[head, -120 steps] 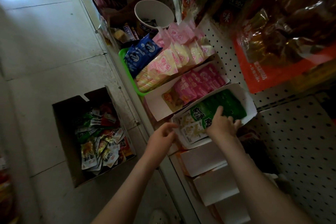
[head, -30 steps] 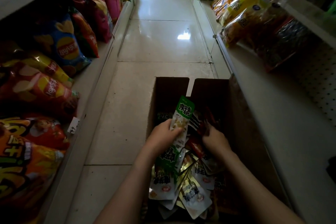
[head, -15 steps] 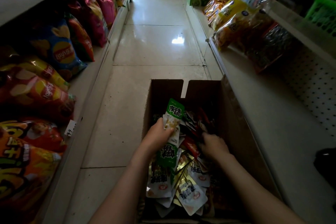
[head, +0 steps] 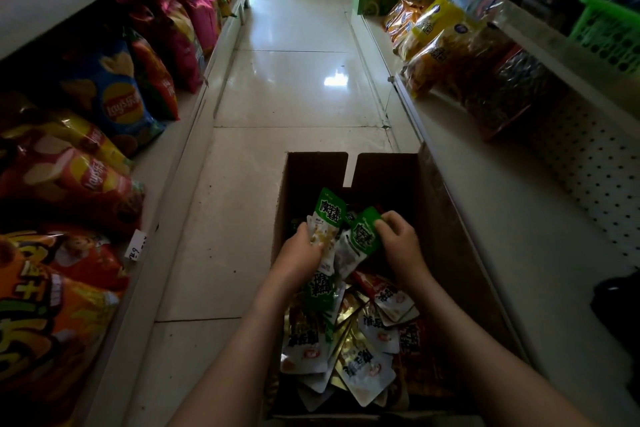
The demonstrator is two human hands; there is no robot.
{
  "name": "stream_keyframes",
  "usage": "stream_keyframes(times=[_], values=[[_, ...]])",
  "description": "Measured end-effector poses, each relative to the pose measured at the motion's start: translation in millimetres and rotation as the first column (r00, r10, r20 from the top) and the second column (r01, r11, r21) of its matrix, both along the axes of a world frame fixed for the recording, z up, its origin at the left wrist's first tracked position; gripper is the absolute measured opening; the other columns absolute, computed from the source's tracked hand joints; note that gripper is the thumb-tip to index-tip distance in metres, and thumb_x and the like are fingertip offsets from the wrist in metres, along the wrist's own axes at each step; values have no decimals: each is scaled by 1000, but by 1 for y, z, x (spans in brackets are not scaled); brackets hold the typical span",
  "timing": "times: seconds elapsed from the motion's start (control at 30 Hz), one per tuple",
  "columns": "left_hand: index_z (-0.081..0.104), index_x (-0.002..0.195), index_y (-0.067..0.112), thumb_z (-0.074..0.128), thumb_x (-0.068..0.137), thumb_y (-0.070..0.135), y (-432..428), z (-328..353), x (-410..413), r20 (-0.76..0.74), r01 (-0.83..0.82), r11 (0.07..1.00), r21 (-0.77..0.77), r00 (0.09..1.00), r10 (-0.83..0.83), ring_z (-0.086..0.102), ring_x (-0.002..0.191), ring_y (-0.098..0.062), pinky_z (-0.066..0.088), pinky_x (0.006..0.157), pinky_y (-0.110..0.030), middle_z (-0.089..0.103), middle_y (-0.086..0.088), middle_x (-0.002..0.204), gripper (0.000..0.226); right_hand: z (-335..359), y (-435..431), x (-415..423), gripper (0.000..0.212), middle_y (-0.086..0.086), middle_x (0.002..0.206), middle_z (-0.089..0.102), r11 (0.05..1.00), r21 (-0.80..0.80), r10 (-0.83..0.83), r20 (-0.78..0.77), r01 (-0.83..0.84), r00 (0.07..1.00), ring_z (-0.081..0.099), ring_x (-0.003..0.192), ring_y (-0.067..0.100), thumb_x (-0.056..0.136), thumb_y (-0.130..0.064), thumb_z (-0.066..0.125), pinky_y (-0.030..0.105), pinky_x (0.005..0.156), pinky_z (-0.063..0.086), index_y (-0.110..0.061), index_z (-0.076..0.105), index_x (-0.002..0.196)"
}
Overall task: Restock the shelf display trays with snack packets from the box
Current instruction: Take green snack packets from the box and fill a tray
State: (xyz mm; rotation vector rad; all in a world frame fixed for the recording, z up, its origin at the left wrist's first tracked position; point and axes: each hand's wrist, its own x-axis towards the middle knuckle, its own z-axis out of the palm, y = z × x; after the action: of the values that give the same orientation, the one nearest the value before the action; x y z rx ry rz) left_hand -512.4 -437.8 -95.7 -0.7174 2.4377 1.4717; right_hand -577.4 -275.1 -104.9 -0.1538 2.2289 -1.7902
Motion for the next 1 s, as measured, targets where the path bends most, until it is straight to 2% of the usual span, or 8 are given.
stream_keyframes(times=[0.17, 0.3, 0.5, 0.6, 0.7, 0.8, 0.9, 1.0], values=[[31, 145, 16, 42, 101, 23, 0, 3, -1, -13, -110, 993, 43, 994, 111, 55, 112, -25, 42, 81, -33, 53, -8, 132, 46, 11, 4, -3, 17, 4, 75, 57, 974, -224, -10, 122, 37, 992, 58, 67, 17, 96, -14, 50, 28, 61, 48, -8, 56, 82], [49, 120, 25, 51, 98, 30, 3, 6, -2, -46, -77, 973, 217, 995, 89, 63, 99, -20, 52, 89, -42, 62, 0, 110, 23, 10, -3, -3, 12, 6, 78, 60, 942, -314, -64, 175, 117, 982, 62, 65, 16, 97, -14, 50, 27, 58, 52, -7, 57, 91], [53, 102, 27, 50, 96, 11, 6, 14, -3, -71, -41, 904, 426, 994, 79, 66, 91, -22, 54, 78, -36, 65, -7, 104, 17, 2, -49, 11, 9, 13, 92, 62, 988, -93, -119, 55, 124, 991, 64, 81, 27, 98, -20, 50, 43, 71, 54, -18, 53, 90], [55, 112, 20, 44, 101, 27, 8, 18, -1, -97, -125, 877, 464, 977, 190, 67, 87, -22, 56, 73, -33, 66, -8, 102, 17, -1, -64, 13, 9, 10, 91, 61, 988, -53, -143, -18, 142, 990, 61, 80, 22, 99, -22, 48, 32, 65, 51, -19, 51, 91], [45, 132, 23, 39, 98, 52, 8, 17, 1, -120, -110, 902, 418, 977, 175, 62, 107, -22, 52, 93, -46, 61, -1, 117, 45, 1, -74, 11, 8, 1, 87, 57, 994, -15, -104, -48, 104, 993, 56, 77, 12, 99, -22, 47, 19, 60, 44, -16, 51, 95], [47, 125, 23, 54, 94, 46, 4, 10, 0, -129, -138, 951, 276, 975, 179, 65, 95, -16, 56, 85, -42, 64, 1, 106, 40, -6, -80, 5, 11, 1, 91, 58, 997, -49, -63, 45, 65, 997, 60, 87, 18, 99, -24, 47, 26, 67, 48, -13, 50, 100], [47, 122, 21, 53, 97, 34, 2, 5, -1, -137, -167, 980, 104, 974, 181, 60, 89, -11, 49, 70, -29, 62, 3, 104, 29, -27, -77, -7, 27, 10, 114, 56, 966, 243, -80, -29, 84, 996, 53, 106, 25, 102, -32, 38, 34, 82, 42, -11, 45, 117], [44, 126, 14, 49, 100, 28, 0, 4, -3, -132, -220, 975, -18, 968, 215, 56, 89, -15, 41, 68, -26, 60, -4, 111, 30, -52, -56, -20, 47, 7, 154, 26, 643, 752, 240, -22, -142, 970, 25, 139, 30, 102, -34, 30, 46, 113, 17, -24, 25, 148]])
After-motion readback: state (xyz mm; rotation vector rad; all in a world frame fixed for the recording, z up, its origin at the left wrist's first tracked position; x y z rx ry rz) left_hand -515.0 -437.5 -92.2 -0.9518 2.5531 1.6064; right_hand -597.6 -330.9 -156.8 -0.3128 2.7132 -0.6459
